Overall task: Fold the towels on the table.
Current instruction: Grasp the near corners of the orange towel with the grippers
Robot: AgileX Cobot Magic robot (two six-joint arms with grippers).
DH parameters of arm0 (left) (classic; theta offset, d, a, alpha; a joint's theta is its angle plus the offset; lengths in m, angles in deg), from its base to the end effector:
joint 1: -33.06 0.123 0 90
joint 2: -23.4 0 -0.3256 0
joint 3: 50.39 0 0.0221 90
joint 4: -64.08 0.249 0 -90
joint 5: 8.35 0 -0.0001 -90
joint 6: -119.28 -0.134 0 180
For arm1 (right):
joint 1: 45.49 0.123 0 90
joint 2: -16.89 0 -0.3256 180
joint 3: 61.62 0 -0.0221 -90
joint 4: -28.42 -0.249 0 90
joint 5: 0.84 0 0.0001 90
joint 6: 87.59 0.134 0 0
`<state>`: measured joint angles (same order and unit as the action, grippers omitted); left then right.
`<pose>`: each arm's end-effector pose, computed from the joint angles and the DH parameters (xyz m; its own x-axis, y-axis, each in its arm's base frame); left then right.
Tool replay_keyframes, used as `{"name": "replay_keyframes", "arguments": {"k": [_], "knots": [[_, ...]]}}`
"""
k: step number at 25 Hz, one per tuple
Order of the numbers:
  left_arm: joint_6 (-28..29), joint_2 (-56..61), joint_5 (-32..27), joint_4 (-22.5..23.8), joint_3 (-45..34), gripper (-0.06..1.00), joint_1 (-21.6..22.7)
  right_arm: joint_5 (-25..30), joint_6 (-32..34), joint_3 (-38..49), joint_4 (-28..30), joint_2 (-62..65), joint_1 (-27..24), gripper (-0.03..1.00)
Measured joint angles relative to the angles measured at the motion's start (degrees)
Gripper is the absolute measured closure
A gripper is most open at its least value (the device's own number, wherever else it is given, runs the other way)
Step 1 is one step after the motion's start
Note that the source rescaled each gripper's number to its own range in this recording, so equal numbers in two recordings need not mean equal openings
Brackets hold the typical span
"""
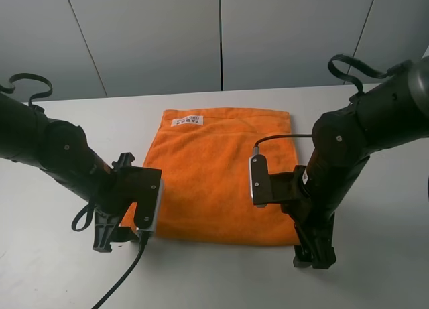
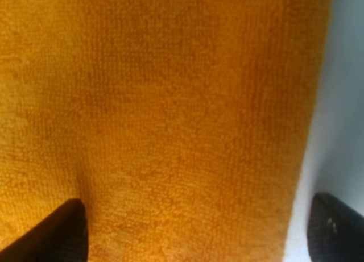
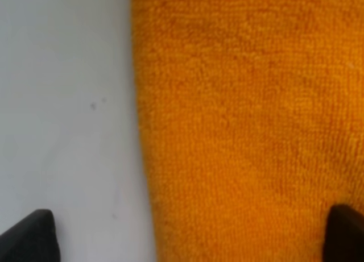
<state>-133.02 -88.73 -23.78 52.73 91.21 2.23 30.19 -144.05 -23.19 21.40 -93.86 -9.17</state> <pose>0.2518 -0.1585 0.0890 0.0600 0.9848 -0.1632 0.9808 -0.0278 0.1928 0.2059 0.1619 0.0912 -0.0575 -0.9972 -0.0483 -0.9976 0.0556 0.0404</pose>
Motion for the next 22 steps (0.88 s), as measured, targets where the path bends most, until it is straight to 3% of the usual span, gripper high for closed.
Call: {"name": "replay_keyframes", "arguments": {"k": [22], "knots": [[1.1,-1.0,-1.3,1.2,0.6,-0.05,0.0,0.2,-0.9,-0.1,1.8,0.0,0.0,-0.03]]}}
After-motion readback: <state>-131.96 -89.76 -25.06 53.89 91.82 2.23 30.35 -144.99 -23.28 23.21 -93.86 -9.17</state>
